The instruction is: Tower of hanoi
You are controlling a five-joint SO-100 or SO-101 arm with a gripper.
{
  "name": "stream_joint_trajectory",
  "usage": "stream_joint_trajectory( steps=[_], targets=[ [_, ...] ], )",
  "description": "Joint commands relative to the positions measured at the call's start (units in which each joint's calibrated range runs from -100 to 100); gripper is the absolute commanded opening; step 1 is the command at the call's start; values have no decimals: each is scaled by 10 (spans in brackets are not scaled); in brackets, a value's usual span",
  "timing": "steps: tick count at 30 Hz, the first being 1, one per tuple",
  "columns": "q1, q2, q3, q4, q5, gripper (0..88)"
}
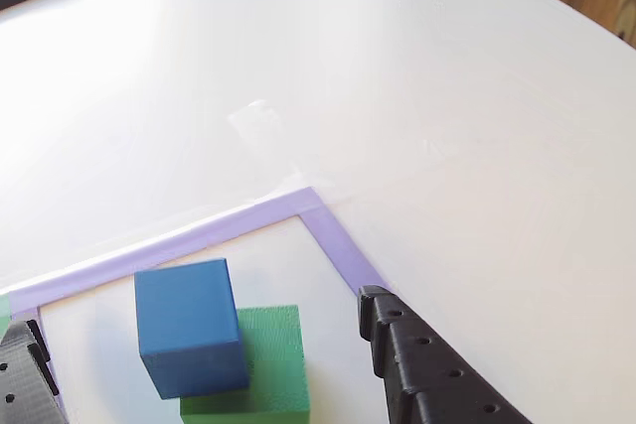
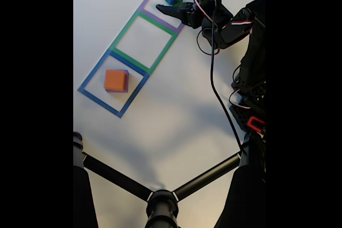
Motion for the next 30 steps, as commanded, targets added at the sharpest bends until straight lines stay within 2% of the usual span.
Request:
stream_joint_trajectory(
  steps=[1,23,30],
  targets=[
    [-26,5,-34,-21,0,361],
    [-34,24,-30,-35,0,330],
    [-42,29,-30,-42,0,289]
  ],
)
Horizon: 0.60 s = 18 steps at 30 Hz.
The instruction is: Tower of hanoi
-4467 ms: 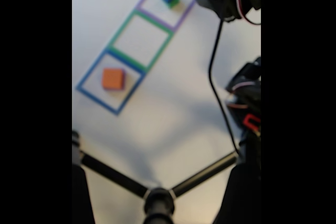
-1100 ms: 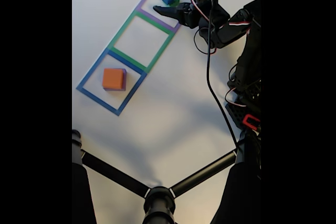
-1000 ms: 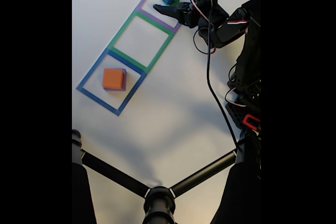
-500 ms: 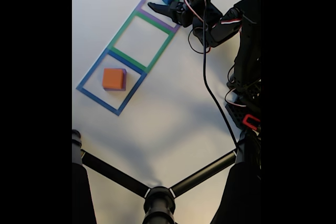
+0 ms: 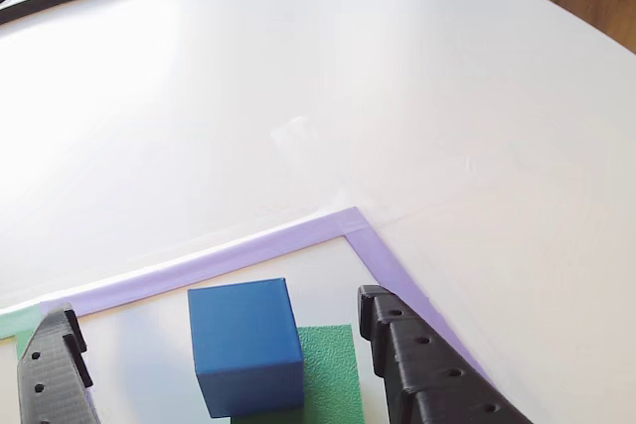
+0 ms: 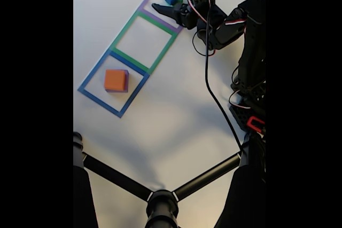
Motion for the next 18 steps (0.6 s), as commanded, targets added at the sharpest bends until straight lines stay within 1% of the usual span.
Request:
stream_joint_trajectory(
  steps=[1,18],
  targets=[
    [-15,-5,-2,-20,0,282],
    [-20,10,2,-40,0,252]
  ],
)
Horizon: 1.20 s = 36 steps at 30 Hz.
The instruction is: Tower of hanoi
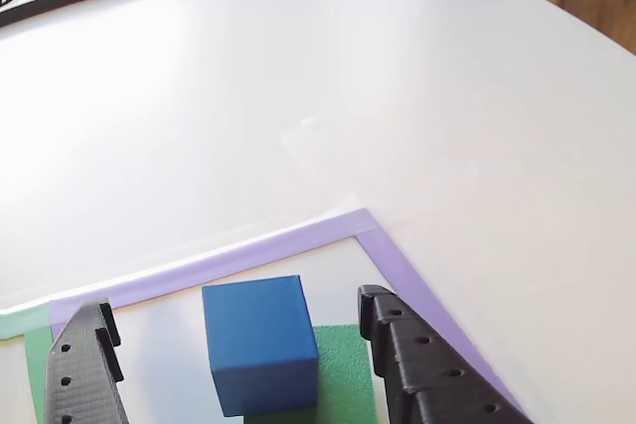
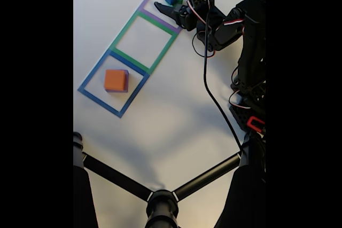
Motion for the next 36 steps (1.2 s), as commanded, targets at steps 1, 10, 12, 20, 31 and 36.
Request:
stream_joint_trajectory(
  steps=[1,10,12,20,31,36],
  targets=[
    [-14,-1,3,-23,0,248],
    [-19,-2,17,-33,0,225],
    [-19,-2,19,-35,0,219],
    [-23,8,17,-50,0,183],
    [-29,11,16,-54,0,149],
    [-32,12,16,-55,0,125]
  ],
)
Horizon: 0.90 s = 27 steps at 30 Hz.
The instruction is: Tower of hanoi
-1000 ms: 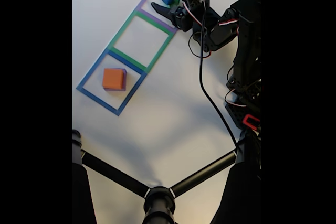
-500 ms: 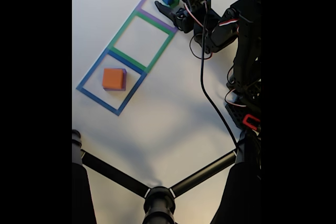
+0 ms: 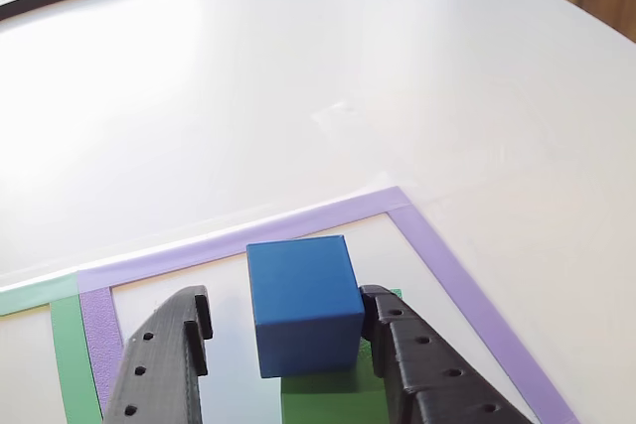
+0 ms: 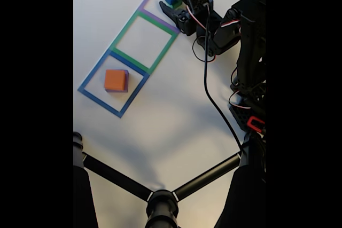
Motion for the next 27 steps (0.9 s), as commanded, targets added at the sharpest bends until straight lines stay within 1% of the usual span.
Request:
stream_joint_trajectory(
  steps=[1,10,16,22,27],
  targets=[
    [-13,-10,-6,-15,0,121],
    [-18,-9,-6,-18,0,73],
    [-24,-21,-3,-14,0,72],
    [-30,-56,0,25,0,49],
    [-34,-73,8,27,0,48]
  ],
)
